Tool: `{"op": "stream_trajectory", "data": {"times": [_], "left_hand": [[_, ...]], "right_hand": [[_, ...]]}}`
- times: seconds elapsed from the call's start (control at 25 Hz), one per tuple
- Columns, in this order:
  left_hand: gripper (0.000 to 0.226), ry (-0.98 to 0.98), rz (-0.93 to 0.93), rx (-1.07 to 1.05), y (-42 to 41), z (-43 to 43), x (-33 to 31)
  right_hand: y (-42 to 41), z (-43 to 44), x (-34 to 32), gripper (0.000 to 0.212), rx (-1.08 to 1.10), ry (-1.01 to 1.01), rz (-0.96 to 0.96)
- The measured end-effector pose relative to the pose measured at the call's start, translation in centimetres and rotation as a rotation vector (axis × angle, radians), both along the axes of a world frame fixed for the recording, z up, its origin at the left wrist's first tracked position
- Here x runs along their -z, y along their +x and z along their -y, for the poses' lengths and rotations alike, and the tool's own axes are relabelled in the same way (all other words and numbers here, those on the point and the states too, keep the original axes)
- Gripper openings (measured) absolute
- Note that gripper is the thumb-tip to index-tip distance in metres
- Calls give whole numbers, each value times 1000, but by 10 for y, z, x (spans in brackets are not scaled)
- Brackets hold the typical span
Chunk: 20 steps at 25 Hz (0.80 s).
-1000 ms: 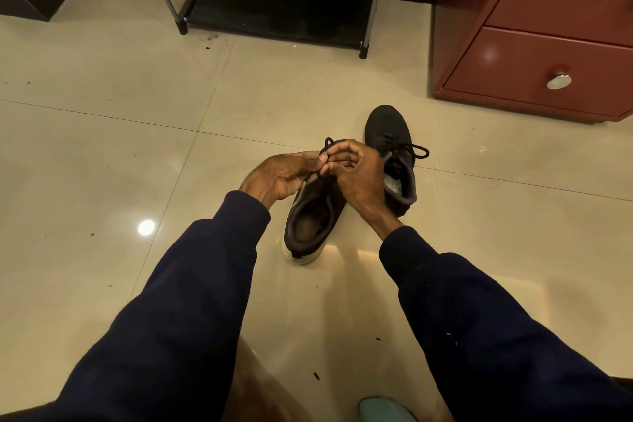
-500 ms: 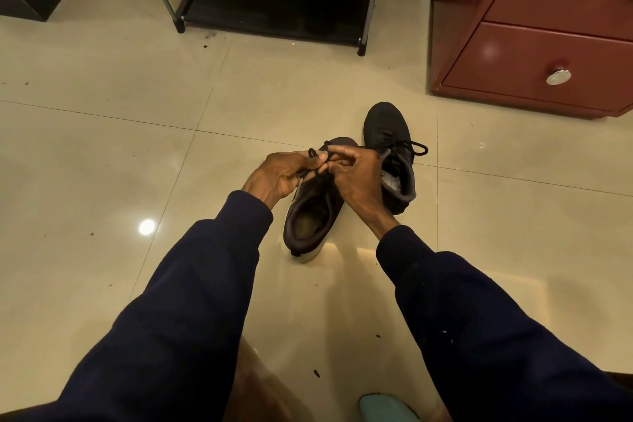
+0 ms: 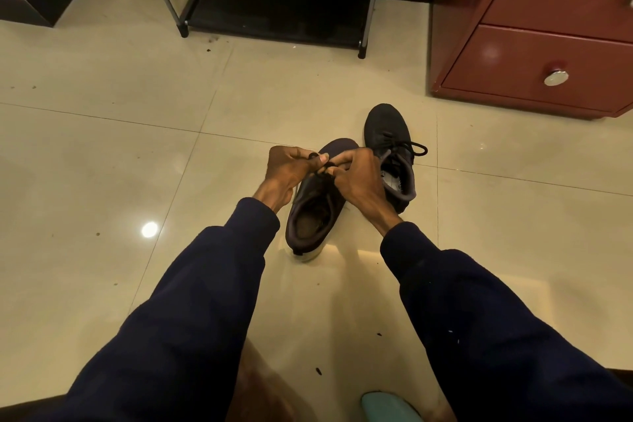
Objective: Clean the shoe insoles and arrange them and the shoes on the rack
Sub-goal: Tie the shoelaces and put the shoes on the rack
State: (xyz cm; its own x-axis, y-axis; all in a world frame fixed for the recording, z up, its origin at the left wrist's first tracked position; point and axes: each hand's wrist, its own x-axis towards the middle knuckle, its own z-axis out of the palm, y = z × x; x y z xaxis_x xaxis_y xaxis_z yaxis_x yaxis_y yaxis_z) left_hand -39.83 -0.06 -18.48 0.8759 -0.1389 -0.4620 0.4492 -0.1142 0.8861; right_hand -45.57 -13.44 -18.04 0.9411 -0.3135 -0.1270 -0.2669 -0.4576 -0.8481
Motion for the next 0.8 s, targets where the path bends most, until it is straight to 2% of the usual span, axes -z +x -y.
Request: {"op": "stream_trajectory", "data": {"times": [0.16, 0.24, 0.36, 0.52, 0.68, 0.8], "left_hand": [[37, 3, -113, 73, 3, -1, 3], [36, -49, -169, 40, 3, 3, -2], [29, -79, -266, -55, 4, 10, -8], [23, -113, -374, -114, 5, 10, -11], [12, -216, -493, -83, 8, 1, -16], [9, -218, -535, -187, 17, -13, -6]], "right_hand": [[-11, 7, -4, 38, 115, 423, -79], [-16, 11, -4, 35, 40, 469, -57], [-22, 12, -4, 27, -86, 263, 34], [-24, 7, -6, 13, -91, 9, 172], [-29, 13, -5, 5, -18, -72, 212], [-38, 35, -5, 10, 64, -95, 164]]}}
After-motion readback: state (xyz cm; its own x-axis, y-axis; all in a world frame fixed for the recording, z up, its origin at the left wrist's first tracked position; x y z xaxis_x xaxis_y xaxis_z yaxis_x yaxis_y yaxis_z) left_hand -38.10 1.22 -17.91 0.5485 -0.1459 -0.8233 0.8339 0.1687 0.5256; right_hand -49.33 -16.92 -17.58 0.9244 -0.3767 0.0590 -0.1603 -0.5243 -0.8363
